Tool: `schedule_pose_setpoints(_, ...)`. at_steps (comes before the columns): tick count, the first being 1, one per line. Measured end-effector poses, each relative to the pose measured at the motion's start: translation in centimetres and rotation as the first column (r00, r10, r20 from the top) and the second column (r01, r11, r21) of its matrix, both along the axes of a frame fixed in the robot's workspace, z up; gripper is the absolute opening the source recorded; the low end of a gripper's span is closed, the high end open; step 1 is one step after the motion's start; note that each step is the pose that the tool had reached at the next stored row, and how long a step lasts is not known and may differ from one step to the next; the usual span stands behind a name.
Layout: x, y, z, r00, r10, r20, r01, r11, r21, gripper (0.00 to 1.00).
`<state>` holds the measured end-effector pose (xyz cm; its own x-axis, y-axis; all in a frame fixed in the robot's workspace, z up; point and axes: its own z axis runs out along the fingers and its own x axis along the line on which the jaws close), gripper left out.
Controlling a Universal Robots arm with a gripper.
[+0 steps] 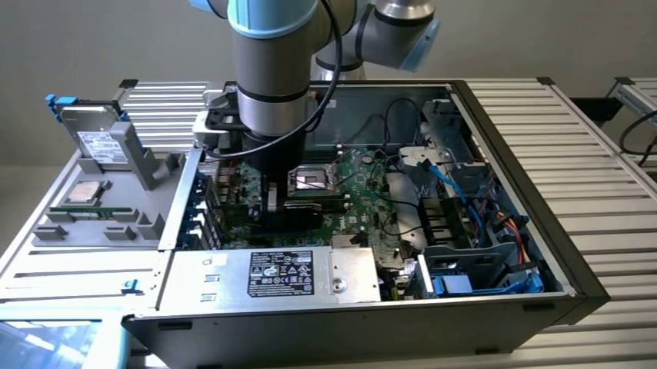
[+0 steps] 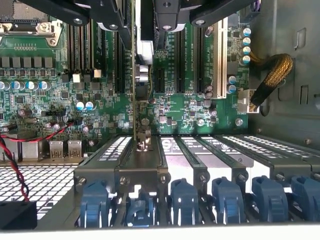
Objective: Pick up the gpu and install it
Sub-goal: 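Insert the gpu into the slot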
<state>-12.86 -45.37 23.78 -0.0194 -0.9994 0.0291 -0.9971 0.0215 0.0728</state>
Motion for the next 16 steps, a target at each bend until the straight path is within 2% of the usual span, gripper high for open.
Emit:
schedule_pose_setpoints(7,0.0,0.00,-0.01,1.0000,0.000,0.0001,0.000,1.0000,0.0003,0.29)
schedule_pose_setpoints(8,0.0,0.00,0.00,1.0000,0.000,0.0001,0.000,1.0000,0.0001,0.35)
schedule_pose_setpoints(9,0.0,0.00,0.00,1.0000,0.000,0.0001,0.000,1.0000,0.0002,0.35)
schedule_pose_setpoints(10,0.0,0.01,0.02,1.0000,0.000,0.0001,0.000,1.0000,0.0001,0.42)
schedule_pose_setpoints(11,0.0,0.01,0.10,1.0000,0.000,0.0000,0.000,1.0000,-0.0001,0.42)
schedule_pose_setpoints(16,0.0,0.03,2.24,1.0000,0.000,0.0001,0.000,1.0000,-0.0008,0.42)
